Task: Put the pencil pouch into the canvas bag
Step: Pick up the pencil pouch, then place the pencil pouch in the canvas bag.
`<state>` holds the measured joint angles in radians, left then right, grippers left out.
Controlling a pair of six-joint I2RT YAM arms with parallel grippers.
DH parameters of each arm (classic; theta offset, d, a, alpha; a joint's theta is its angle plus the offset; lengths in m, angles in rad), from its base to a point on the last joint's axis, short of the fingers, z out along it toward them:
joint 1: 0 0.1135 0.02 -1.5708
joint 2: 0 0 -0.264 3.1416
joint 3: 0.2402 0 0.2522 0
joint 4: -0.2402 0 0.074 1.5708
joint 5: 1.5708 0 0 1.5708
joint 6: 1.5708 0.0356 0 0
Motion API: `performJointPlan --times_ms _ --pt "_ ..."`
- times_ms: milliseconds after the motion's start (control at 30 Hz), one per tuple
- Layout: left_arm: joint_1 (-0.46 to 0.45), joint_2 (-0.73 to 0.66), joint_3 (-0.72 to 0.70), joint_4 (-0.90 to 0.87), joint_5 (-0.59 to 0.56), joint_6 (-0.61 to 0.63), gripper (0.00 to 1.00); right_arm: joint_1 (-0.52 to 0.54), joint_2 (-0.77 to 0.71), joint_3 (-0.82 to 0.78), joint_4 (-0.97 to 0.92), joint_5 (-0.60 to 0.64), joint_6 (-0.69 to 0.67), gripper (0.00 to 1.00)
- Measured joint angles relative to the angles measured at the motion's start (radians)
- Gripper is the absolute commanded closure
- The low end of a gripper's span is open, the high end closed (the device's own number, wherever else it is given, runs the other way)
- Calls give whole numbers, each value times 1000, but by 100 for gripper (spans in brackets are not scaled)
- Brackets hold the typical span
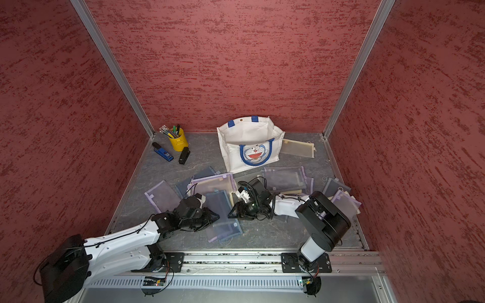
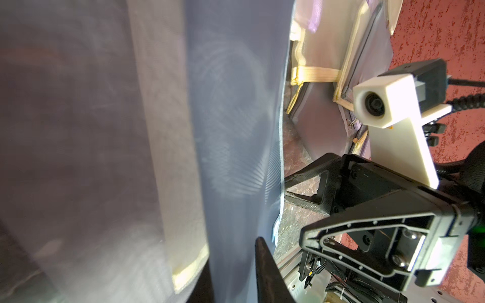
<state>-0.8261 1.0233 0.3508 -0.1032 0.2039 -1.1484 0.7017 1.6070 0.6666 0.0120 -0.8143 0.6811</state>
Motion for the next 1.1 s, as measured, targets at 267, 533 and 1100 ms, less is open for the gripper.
performJointPlan --times_ms 267,533,1100 --pt "1 -15 148 -150 -9 91 100 5 -51 16 -19 -6 -11 27" --pt "46 -52 612 -508 -102 362 100 -102 -330 148 -252 77 -100 10" --pt "201 904 1851 -468 -311 1259 100 -411 -364 490 -766 330 -322 4"
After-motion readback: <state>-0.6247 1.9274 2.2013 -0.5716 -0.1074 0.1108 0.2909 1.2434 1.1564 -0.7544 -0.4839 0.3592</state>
